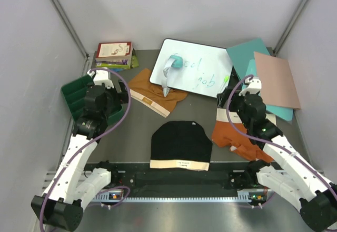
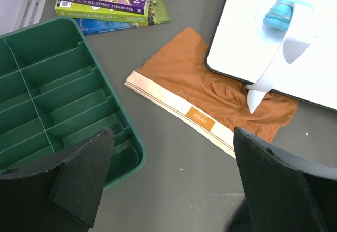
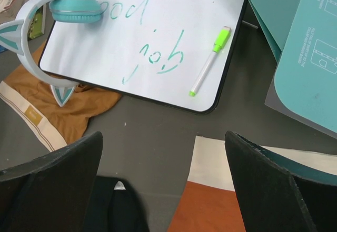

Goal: Roll the underwear
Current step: Move the underwear to the center of the board.

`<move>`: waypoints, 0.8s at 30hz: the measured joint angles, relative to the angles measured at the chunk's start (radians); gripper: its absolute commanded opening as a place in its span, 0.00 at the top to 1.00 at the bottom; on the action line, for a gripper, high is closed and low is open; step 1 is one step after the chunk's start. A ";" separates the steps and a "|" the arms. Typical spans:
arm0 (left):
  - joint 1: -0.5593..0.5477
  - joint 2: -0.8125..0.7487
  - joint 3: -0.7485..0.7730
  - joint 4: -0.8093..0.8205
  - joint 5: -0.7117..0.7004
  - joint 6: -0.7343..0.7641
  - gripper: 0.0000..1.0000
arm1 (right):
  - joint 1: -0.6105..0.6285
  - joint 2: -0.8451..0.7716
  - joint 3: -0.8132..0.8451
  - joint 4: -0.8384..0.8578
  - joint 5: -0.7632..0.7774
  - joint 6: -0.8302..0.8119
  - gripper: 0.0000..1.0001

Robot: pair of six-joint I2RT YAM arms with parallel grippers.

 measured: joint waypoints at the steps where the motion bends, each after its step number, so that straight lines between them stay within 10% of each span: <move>1: 0.000 -0.002 -0.002 0.001 0.002 0.001 0.01 | 0.000 0.000 0.000 0.000 -0.003 -0.003 0.01; 24: -0.013 0.007 -0.027 0.008 0.110 0.018 0.01 | 0.241 0.428 0.008 0.021 -0.338 -0.053 0.12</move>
